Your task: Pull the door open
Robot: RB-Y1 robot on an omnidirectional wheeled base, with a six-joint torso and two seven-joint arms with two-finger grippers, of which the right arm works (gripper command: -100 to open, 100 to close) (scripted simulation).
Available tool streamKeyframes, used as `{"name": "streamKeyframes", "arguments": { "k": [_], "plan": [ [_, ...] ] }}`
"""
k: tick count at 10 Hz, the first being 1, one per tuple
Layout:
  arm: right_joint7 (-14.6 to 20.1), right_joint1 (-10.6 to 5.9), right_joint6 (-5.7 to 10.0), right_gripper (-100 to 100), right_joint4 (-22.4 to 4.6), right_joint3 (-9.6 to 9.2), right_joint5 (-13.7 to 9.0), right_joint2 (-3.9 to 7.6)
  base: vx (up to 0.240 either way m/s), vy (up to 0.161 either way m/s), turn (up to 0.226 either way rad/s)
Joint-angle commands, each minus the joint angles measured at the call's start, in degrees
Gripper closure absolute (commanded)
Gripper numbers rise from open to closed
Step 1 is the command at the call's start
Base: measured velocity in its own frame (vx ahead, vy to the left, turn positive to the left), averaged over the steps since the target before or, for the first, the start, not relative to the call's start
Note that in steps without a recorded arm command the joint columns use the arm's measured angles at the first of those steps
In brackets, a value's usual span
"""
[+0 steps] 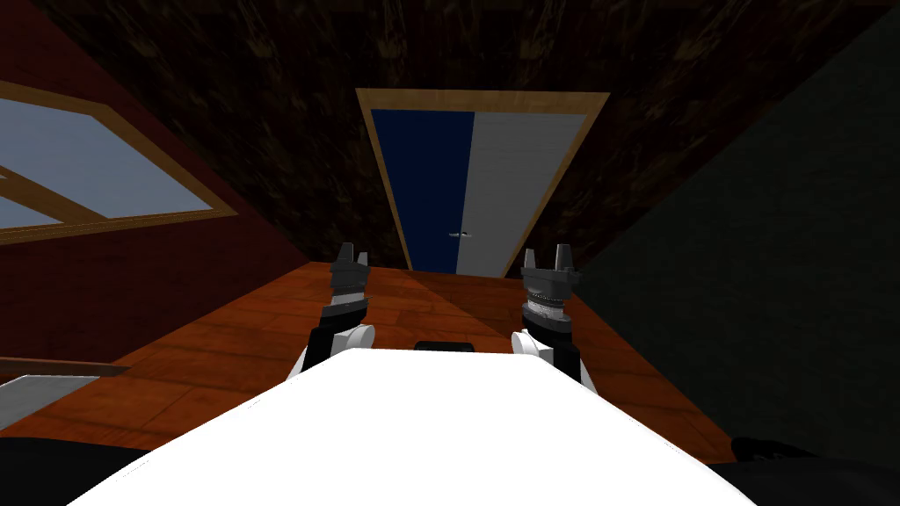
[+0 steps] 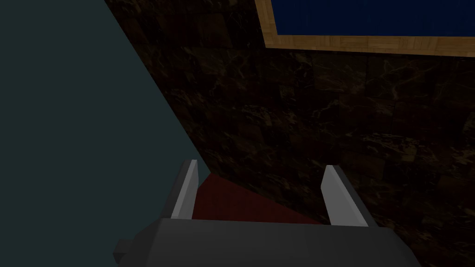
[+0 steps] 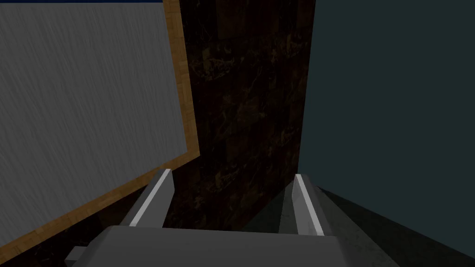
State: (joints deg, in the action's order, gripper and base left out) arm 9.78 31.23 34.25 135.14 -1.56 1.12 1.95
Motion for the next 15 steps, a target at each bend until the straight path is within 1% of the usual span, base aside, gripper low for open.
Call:
{"name": "streamKeyframes", "arguments": {
  "k": [1, 2, 4, 10, 15],
  "plan": [
    [-0.13, -0.71, 0.25, -100, -1.78, 0.12, -0.23, 0.32, 0.045, 0.004, 0.015],
    [-0.17, -0.95, 0.33, -100, -2.4, 0.17, -0.31, 0.42, 0.073, 0.002, 0.026],
    [-0.38, -2.13, 0.75, -100, -5.37, 0.37, -0.69, 0.88, 0.115, -0.01, 0.023],
    [-0.82, -4.64, 1.63, -100, -11.71, 0.81, -1.5, 1.74, 0.089, 0.011, 0.017],
    [-1.3, -7.32, 2.56, -100, -18.45, 1.28, -2.37, 2.53, 0.09, -0.002, 0.024]
  ]
}}
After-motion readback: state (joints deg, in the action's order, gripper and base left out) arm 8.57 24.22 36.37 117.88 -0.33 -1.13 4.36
